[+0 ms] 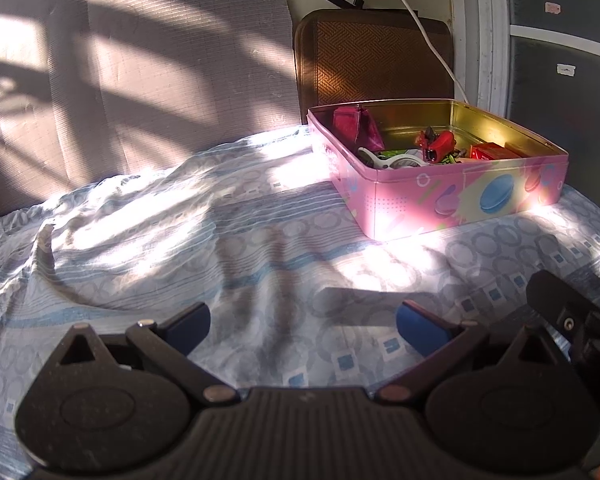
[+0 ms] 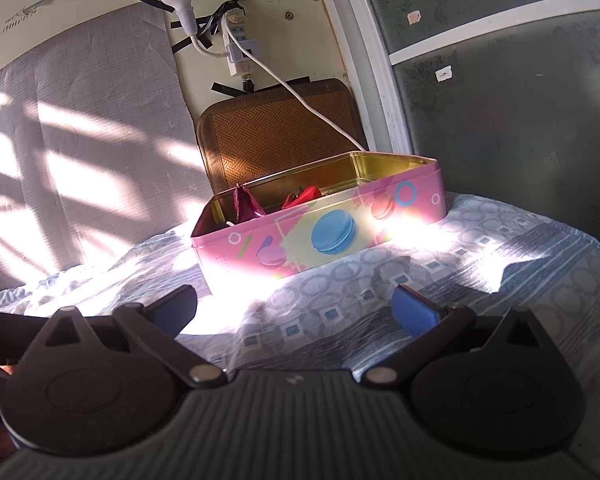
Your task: Organize rigid objects
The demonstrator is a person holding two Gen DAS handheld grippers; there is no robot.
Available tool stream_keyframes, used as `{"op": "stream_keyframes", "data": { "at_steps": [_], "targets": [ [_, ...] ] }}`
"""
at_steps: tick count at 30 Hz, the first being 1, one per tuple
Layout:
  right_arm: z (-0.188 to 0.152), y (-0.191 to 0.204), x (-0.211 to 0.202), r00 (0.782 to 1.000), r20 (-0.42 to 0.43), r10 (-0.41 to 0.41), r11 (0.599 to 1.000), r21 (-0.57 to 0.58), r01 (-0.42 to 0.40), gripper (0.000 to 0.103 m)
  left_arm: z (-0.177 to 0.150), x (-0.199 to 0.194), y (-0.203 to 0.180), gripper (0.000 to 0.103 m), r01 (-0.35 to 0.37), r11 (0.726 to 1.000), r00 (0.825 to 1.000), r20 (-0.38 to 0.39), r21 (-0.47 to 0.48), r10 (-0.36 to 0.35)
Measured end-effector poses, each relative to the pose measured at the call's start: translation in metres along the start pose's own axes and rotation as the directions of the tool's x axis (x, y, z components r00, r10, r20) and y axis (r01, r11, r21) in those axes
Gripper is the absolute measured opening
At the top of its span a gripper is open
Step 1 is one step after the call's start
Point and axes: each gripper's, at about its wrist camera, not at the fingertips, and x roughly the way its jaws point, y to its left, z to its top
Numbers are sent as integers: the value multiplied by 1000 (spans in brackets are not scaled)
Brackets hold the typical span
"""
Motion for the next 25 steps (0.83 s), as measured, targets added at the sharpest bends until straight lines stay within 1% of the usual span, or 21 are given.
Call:
{"op": "stream_keyframes", "data": {
  "at_steps": [14, 19, 25],
  "targets": [
    [-1, 0, 1, 1000, -6, 0, 1000, 0, 0, 103, 0, 0, -1, 103, 1, 1000, 1000, -3, -1, -1],
    [0, 0, 1, 1000, -6, 0, 1000, 0, 0, 103, 0, 1, 1, 103, 12, 1000, 1000, -8, -5, -12],
    [2, 0, 2, 1000, 0, 2, 1000, -1, -2, 103, 2, 0, 2, 103, 28, 1000, 1000, 6, -2, -28]
  ]
}}
